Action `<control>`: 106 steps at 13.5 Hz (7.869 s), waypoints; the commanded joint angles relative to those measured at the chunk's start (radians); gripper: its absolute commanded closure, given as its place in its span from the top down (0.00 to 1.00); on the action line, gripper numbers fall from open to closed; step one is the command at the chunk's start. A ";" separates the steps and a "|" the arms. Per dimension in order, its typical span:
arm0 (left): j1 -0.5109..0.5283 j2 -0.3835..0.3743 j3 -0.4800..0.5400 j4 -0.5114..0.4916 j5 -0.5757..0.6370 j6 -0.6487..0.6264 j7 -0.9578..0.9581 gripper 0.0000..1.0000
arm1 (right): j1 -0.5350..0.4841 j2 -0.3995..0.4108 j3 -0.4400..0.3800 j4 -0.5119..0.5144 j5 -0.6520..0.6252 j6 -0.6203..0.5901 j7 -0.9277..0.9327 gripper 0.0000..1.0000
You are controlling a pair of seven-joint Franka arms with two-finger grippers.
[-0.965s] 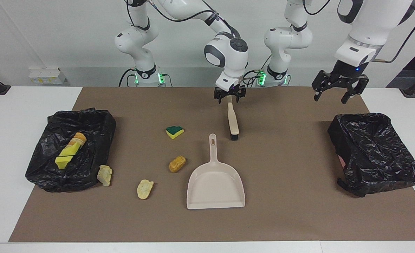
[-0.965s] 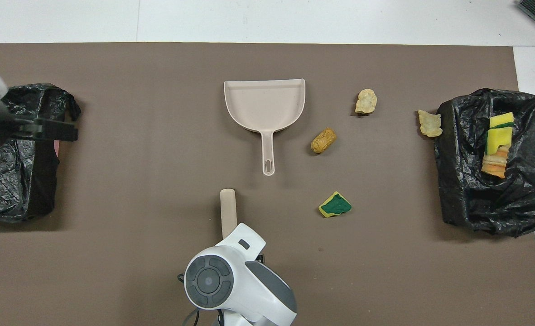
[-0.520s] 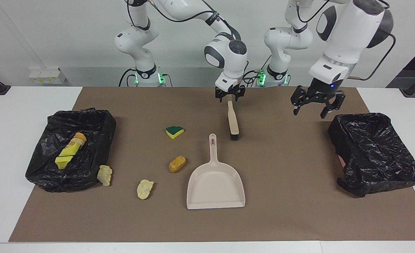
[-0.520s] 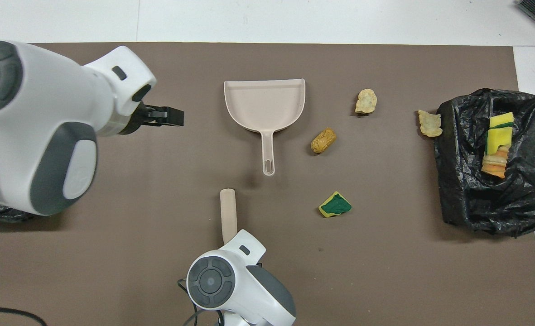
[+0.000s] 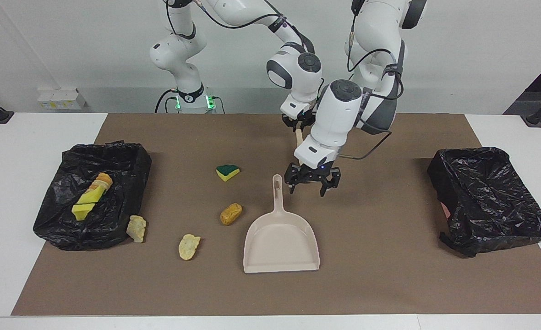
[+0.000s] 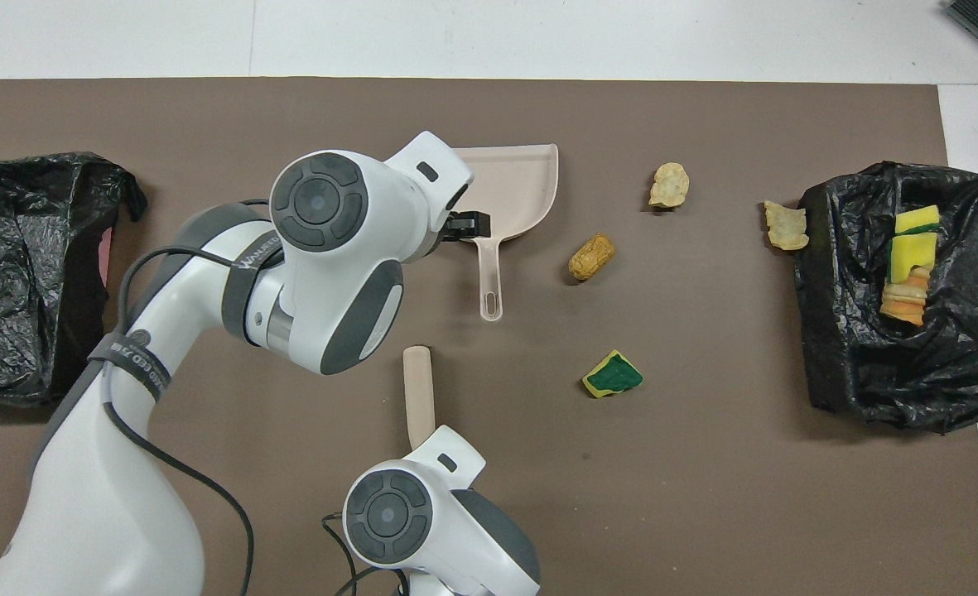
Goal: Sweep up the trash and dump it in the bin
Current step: 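Reach the left gripper to the dustpan handle, then lift the dustpan with the left gripper while the right gripper reaches the brush, then grasp the wooden brush with the right gripper and lift it, then sweep the bread pieces toward the dustpan with the right gripper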
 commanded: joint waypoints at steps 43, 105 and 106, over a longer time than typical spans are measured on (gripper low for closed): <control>0.213 -0.302 0.026 -0.483 -0.031 -0.187 1.114 1.00 | -0.771 0.078 -0.002 0.146 -0.465 -0.184 -0.397 0.00; 0.102 -0.285 0.009 -0.477 0.024 -0.173 1.135 0.00 | -0.762 0.194 0.043 0.303 -0.409 -0.138 -0.945 0.00; 0.102 -0.285 0.009 -0.477 0.023 -0.167 1.135 0.00 | -0.750 0.201 0.043 0.306 -0.409 -0.129 -0.945 0.00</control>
